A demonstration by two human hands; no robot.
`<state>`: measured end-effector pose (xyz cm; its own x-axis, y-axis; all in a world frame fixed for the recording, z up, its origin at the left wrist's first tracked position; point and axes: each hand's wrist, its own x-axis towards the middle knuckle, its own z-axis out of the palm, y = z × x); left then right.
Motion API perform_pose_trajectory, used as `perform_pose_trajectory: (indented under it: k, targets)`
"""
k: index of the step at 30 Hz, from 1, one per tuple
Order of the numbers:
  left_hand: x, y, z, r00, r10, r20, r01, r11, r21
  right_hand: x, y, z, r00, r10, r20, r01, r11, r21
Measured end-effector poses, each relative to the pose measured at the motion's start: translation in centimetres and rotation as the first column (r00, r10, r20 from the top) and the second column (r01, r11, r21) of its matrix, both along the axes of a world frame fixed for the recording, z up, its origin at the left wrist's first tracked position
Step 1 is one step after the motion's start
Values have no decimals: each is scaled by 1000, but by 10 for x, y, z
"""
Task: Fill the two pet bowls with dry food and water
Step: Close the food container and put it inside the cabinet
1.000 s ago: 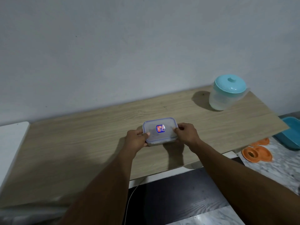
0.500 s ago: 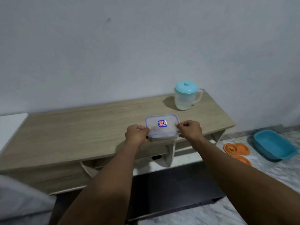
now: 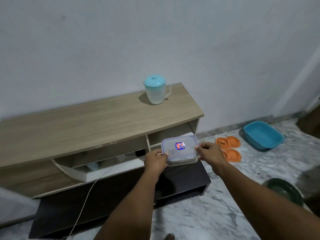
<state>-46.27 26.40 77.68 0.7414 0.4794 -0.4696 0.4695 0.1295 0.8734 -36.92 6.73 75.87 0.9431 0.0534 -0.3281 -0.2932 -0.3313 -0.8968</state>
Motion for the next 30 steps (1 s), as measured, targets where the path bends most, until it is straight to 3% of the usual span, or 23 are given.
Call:
perform_pose_trajectory:
  k: [10,17,23,30]
  targets:
    - [94,4,-108,994,107,-20,-107,994,-12,97,20,-112,999,33,-40,-35,998,-47]
    - [177,41,-218,988,154,18,-155,979,130,181,55,-183,998,66,-19,-67,997,-42]
    - [213,58,-272,990,140,33,-143,950,277,225,76,-227,995,91,29,-89,994,-61]
    - [229,45,-245,984,180,-5,-171,942,288,254,89,-243,988,130,81,-120,986,-118]
